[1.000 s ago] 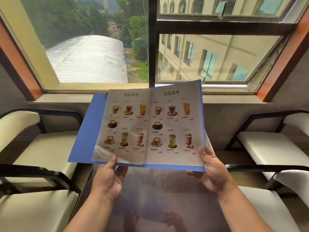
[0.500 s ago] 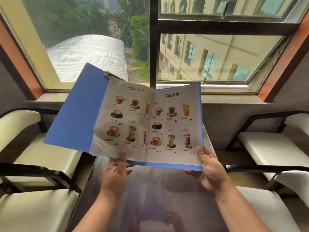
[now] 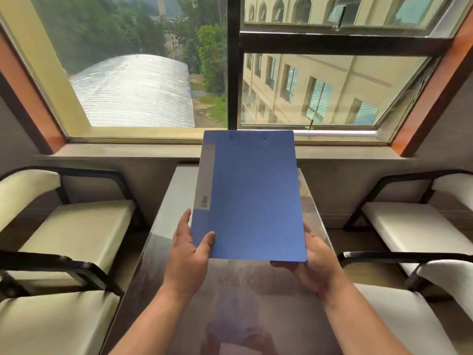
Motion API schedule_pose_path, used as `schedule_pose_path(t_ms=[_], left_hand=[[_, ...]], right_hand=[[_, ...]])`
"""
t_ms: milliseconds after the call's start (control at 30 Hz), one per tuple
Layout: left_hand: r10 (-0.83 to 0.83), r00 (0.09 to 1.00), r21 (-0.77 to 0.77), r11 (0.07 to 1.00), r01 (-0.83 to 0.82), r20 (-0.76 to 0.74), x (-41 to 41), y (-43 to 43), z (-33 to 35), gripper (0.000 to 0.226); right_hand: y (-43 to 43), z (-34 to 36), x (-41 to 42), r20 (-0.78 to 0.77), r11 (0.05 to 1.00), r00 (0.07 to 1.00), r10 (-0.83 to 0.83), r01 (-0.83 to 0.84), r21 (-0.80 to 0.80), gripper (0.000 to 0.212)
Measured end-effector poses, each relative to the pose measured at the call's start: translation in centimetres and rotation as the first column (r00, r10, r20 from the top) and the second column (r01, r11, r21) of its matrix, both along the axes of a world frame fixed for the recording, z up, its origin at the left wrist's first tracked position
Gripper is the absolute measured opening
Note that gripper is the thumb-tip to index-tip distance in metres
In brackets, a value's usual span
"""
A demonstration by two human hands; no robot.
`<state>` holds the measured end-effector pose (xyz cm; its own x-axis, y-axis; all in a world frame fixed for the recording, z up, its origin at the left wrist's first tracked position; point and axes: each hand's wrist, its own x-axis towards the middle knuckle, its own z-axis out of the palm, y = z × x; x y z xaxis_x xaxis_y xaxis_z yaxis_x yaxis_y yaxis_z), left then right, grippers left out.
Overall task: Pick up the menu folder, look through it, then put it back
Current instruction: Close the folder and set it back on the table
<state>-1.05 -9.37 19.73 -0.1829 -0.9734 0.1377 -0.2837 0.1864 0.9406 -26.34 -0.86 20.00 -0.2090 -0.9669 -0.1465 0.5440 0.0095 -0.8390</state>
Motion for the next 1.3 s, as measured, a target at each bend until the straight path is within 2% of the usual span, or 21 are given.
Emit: schedule_pose_path(t_ms=[67,100,200,467,600,667,733,833,933,1033,1100,1200,1300], left_hand=[[0.040,0.998,-0.017,0.999,-0.039,0.056,0.1,-0.3,-0.2,0.070],[0.045,0.998,-0.020,0.999,-0.044,0.048,0.2,-0.3,-0.3,0.067],[0.041,0.999,0.002,0.999,-0.040,-0.003,0.3,-0.3,-0.2,0.062],[-0.001,0.995,0.131,0.991,0.014,-0.099,0.5,-0.3,0.0,0.054],[-0.027,0.999,0.289,0.957,0.022,0.016,1.3,-0.9,-0.4,0.046],[-0.094,0.992,0.388,0.920,0.056,0.079,1.9,-0.5,-1.2,0.037],[-0.155,0.973,0.435,0.898,0.068,0.168,2.7,0.5,-2.8,0.030],[-0.212,0.915,0.462,0.886,0.032,0.343,4.0,3.1,-6.4,0.029],[-0.304,0.823,0.512,0.859,0.018,0.480,5.9,6.6,-11.2,0.033],[-0.394,0.745,0.587,0.810,0.004,0.538,7.8,10.5,-15.7,0.036],[-0.441,0.699,0.628,0.778,-0.015,0.563,8.9,13.0,-18.0,0.036],[-0.514,0.608,0.663,0.748,-0.028,0.605,10.1,15.9,-20.4,0.037],[-0.562,0.560,0.697,0.716,-0.040,0.609,11.0,17.8,-22.1,0.039]], right_hand=[[0.1,0.2,-0.2,-0.007,0.997,0.998,0.064,-0.064,0.039,0.055],[0.2,0.5,-0.1,-0.026,0.996,0.997,0.078,-0.077,0.044,0.055],[0.2,1.1,0.1,-0.129,0.999,0.992,0.013,-0.007,0.047,0.028],[0.0,1.3,0.0,-0.145,0.993,0.984,-0.106,0.112,0.033,0.029],[0.6,0.0,-0.8,-0.233,0.986,0.963,-0.134,0.154,0.071,0.024],[1.6,-1.4,-1.4,-0.347,0.975,0.929,-0.127,0.181,0.128,0.020],[3.0,-3.8,-1.9,-0.505,0.959,0.861,-0.054,0.186,0.213,0.014],[6.0,-8.4,-1.7,-0.678,0.919,0.722,0.142,0.158,0.361,0.004],[9.7,-13.2,-0.1,-0.746,0.842,0.561,0.359,0.149,0.518,0.015],[13.7,-17.4,2.1,-0.734,0.760,0.434,0.523,0.153,0.632,0.029],[16.1,-19.5,3.6,-0.691,0.699,0.391,0.608,0.150,0.699,0.031],[19.0,-21.6,5.5,-0.620,0.619,0.362,0.696,0.136,0.774,0.032],[20.9,-22.9,6.7,-0.565,0.568,0.386,0.729,0.120,0.815,0.030]])
